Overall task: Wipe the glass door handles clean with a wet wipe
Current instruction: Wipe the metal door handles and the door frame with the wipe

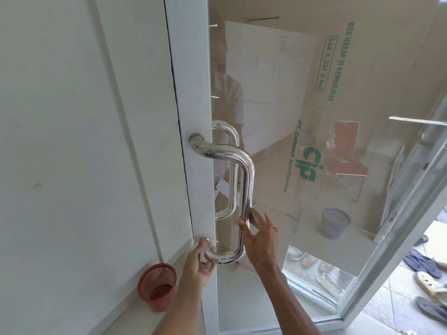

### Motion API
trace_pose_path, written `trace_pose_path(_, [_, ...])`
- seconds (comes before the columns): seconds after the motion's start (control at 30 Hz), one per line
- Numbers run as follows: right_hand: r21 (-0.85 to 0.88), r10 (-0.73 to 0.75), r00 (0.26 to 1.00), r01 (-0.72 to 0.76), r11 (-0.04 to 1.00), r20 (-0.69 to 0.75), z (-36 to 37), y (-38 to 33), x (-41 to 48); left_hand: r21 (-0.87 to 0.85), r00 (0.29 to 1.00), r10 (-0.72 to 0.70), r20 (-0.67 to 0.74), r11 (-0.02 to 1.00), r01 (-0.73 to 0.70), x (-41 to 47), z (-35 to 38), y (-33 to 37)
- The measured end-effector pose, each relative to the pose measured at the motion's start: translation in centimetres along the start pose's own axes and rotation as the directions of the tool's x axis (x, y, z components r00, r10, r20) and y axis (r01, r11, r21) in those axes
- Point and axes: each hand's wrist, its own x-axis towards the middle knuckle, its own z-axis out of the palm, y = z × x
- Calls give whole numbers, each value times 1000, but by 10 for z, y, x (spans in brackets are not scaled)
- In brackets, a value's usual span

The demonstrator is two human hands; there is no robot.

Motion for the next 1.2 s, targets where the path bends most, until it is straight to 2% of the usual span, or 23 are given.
trace_pose_path(0.07, [-3, -3, 1000, 3, 1000, 0, -1, -1, -1, -161, 999, -13, 51, 987, 21, 4, 0, -10])
trace_pose_path(0.17, [15, -1, 1000, 0, 1000, 19, -3, -2, 0, -448, 995, 4, 101, 893, 42, 12, 7, -15])
trace_pose_path(0.23, [16, -14, 1000, 14, 1000, 26, -4, -2, 0, -473, 997, -4, 78, 880, 40, 11, 13, -11])
trace_pose_path(0.3, [11, -20, 1000, 20, 1000, 20, -6, -3, 0, -371, 999, -43, -26, 928, 30, 5, 19, -3])
trace_pose_path(0.37, [8, -23, 1000, 23, 1000, 18, -7, -4, 0, -234, 986, -21, -162, 972, -18, -5, 26, 4])
trace_pose_path(0.43, [7, -7, 1000, 7, 1000, 23, -6, -4, 0, -113, 948, 91, -306, 985, -131, -14, 32, 3])
trace_pose_path(0.5, [-3, -4, 1000, 4, 1000, 5, -5, -4, 0, 230, 855, 316, -412, 944, -238, -18, 35, -8])
trace_pose_path(0.53, [-3, -5, 1000, 5, 1000, -5, -4, -4, 0, 434, 794, 466, -391, 854, -287, -20, 34, -16])
trace_pose_path(0.57, [-5, -7, 1000, 7, 1000, -11, -4, -6, 0, 605, 734, 608, -301, 717, -346, -21, 31, -25])
trace_pose_path(0.63, [-13, -18, 1000, 18, 1000, -10, -3, -8, -1, 780, 648, 761, -8, 411, -472, -26, 22, -39])
trace_pose_path(0.7, [-11, -26, 1000, 26, 1000, -10, -4, -8, -1, 873, 604, 753, 262, 81, -480, -20, 7, -45])
trace_pose_path(0.73, [-13, -23, 1000, 23, 1000, -11, -4, -8, -2, 895, 596, 725, 345, -62, -442, -18, 0, -45])
trace_pose_path(0.83, [-22, -30, 999, 30, 999, -18, -3, -8, -2, 882, 583, 662, 472, -344, -323, -14, -17, -38])
trace_pose_path(0.87, [-18, -30, 999, 30, 999, -22, -3, -8, -2, 872, 583, 649, 489, -385, -303, -16, -18, -36])
trace_pose_path(0.9, [-11, -24, 999, 24, 1000, -23, -2, -9, -2, 871, 592, 639, 491, -378, -315, -20, -17, -35])
trace_pose_path(0.97, [-2, -14, 1000, 14, 1000, -23, 0, -9, -1, 873, 616, 624, 481, -272, -406, -29, -14, -39])
trace_pose_path(1.03, [-4, -16, 1000, 15, 1000, -17, 0, -9, 0, 832, 597, 608, 523, -213, -513, -36, -9, -54])
trace_pose_path(1.07, [-9, -24, 1000, 24, 1000, -16, 0, -10, 0, 798, 572, 591, 570, -232, -556, -41, -7, -64])
trace_pose_path(1.13, [-18, -50, 999, 50, 999, -22, 1, -11, 1, 711, 518, 507, 689, -336, -617, -50, -2, -87])
trace_pose_path(1.2, [-16, -74, 997, 73, 997, -17, 1, -12, 2, 687, 504, 479, 719, -378, -621, -52, 2, -104])
